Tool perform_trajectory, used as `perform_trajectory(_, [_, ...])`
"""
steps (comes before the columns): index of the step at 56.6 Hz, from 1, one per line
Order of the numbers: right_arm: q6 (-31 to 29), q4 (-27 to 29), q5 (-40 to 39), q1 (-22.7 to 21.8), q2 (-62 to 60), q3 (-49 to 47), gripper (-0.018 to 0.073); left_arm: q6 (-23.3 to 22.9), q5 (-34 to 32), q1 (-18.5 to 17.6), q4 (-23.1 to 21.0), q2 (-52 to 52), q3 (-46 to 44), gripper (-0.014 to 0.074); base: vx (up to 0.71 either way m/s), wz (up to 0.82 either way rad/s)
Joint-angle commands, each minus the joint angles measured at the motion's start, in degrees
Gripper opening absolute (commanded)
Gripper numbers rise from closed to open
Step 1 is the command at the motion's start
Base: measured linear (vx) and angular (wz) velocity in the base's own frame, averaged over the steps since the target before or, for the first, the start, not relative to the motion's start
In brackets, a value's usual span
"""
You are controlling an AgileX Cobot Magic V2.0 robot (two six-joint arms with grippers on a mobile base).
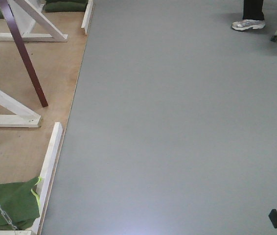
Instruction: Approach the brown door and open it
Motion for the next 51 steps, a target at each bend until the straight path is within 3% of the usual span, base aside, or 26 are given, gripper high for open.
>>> perform_trajectory(1, [-0.3, -0.3, -4.7, 0.0, -0.7, 0.2, 0.0000, -0.3, -4.5, -0.1, -0.4, -0.9, -1.0, -0.0006, 0.35, 0.03])
perform_trajectory(51, [-0.3, -0.3, -4.7, 0.0, -0.7, 0.2, 0.0000, -0.3, -4.5, -0.1, -0.4, -0.9, -1.0, -0.0006, 0.38, -0.01])
